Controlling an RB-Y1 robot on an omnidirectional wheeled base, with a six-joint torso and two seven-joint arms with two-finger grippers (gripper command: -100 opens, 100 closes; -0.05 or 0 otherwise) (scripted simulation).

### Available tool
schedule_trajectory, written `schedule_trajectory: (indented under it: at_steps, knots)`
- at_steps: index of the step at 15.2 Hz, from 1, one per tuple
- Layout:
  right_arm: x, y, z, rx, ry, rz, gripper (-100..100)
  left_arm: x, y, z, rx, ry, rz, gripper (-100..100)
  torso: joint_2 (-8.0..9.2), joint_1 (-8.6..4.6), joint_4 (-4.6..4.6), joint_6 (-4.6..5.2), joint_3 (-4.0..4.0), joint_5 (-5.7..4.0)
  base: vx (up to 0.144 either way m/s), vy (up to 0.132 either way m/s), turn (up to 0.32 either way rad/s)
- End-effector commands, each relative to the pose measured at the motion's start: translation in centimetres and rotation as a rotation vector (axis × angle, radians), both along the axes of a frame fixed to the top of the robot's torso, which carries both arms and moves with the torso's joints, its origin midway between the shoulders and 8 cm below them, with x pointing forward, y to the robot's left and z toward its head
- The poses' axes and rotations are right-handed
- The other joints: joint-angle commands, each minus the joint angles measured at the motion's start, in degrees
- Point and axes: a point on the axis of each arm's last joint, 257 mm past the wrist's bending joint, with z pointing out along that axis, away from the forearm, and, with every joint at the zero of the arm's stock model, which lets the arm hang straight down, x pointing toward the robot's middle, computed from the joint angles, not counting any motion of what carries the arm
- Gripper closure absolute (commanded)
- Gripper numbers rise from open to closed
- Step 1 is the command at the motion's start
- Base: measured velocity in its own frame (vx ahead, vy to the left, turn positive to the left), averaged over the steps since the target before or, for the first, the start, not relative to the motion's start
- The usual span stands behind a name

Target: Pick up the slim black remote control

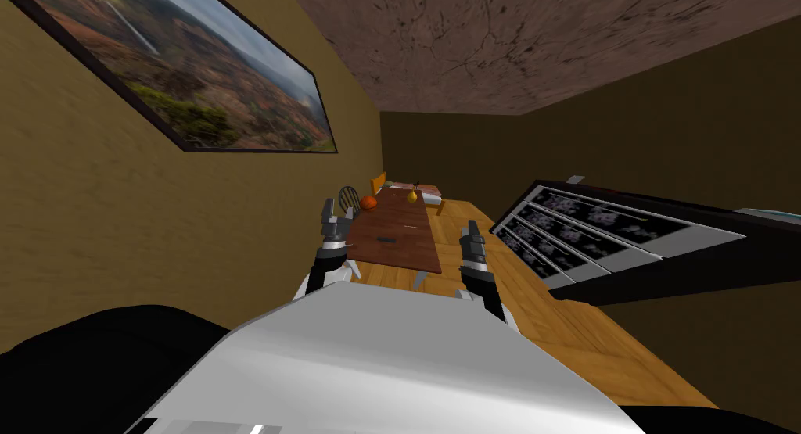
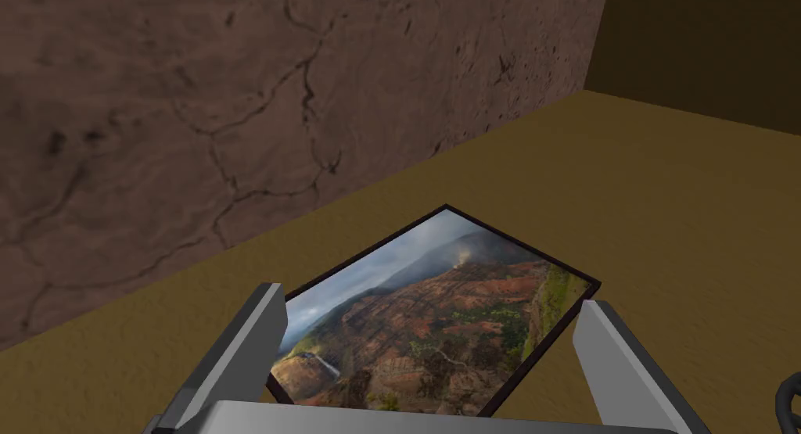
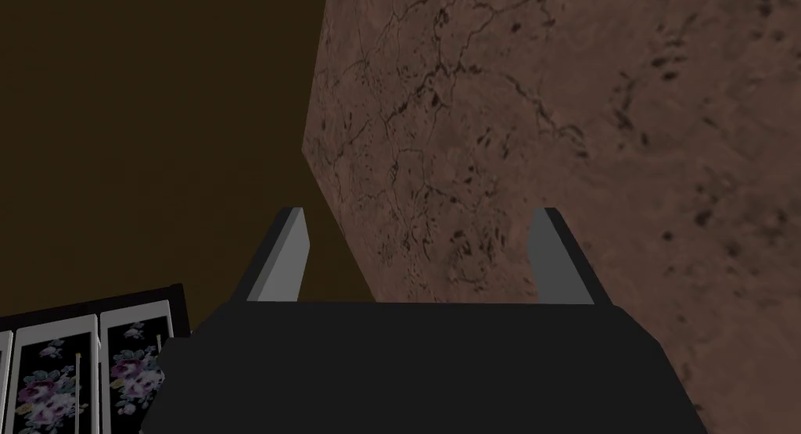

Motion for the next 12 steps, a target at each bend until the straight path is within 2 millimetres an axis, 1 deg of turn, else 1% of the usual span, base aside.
schedule_trajectory:
  at_steps: [1,2,4,5,6,7,8,9,10,11,12]
  knots:
    - [0.0,0.0,0.0,0.0,0.0,0.0,0,0.6,-0.1,-0.7,0.036,0.031,-0.014,-100,0.0,0.0,0.0,0.0,0.0,0.0,-0.005,0.003,-0.053]
    - [0.0,0.0,0.0,0.0,0.0,0.0,0,0.6,-0.1,-0.7,0.036,0.031,-0.014,-100,0.01,0.02,0.0,0.01,0.0,0.0,-0.007,0.007,-0.063]
    - [0.0,0.0,0.0,0.0,0.0,0.0,0,1.7,0.3,-2.4,0.079,0.094,-0.021,-100,0.03,0.06,0.0,0.02,0.02,0.01,-0.013,0.015,-0.117]
    - [0.0,0.0,0.0,0.0,0.0,0.0,0,1.8,0.2,-2.4,0.088,0.096,-0.025,-100,0.05,0.1,0.01,0.02,0.02,0.02,-0.017,0.023,-0.108]
    - [0.0,0.0,0.0,0.0,0.0,0.0,0,2.5,0.7,-3.5,0.112,0.137,-0.025,-100,0.06,0.12,0.01,0.01,0.03,0.03,-0.016,0.023,-0.143]
    - [0.0,0.0,0.0,0.0,0.0,0.0,0,2.5,0.6,-3.5,0.113,0.137,-0.025,-100,0.06,0.14,0.01,0.03,0.03,0.03,-0.014,0.022,-0.116]
    - [0.0,0.0,0.0,0.0,0.0,0.0,0,3.4,1.3,-4.8,0.135,0.184,-0.021,-100,0.06,0.13,0.01,0.01,0.03,0.03,-0.015,0.02,-0.138]
    - [0.0,0.0,0.0,0.0,0.0,0.0,0,3.4,1.3,-4.8,0.135,0.184,-0.021,-100,0.06,0.13,0.01,0.03,0.03,0.03,-0.013,0.022,-0.119]
    - [0.0,0.0,0.0,0.0,0.0,0.0,0,4.3,2.2,-6.2,0.156,0.236,-0.012,-100,0.05,0.13,0.01,0.02,0.03,0.03,-0.012,0.024,-0.148]
    - [0.0,0.0,0.0,0.0,0.0,0.0,0,4.3,2.2,-6.2,0.156,0.236,-0.012,-100,0.04,0.15,0.01,0.02,0.02,0.03,-0.011,0.026,-0.137]
    - [0.0,0.0,0.0,0.0,0.0,0.0,0,5.2,3.3,-7.7,0.174,0.292,0.002,-100,0.04,0.15,0.01,0.02,0.02,0.04,-0.017,0.025,-0.179]
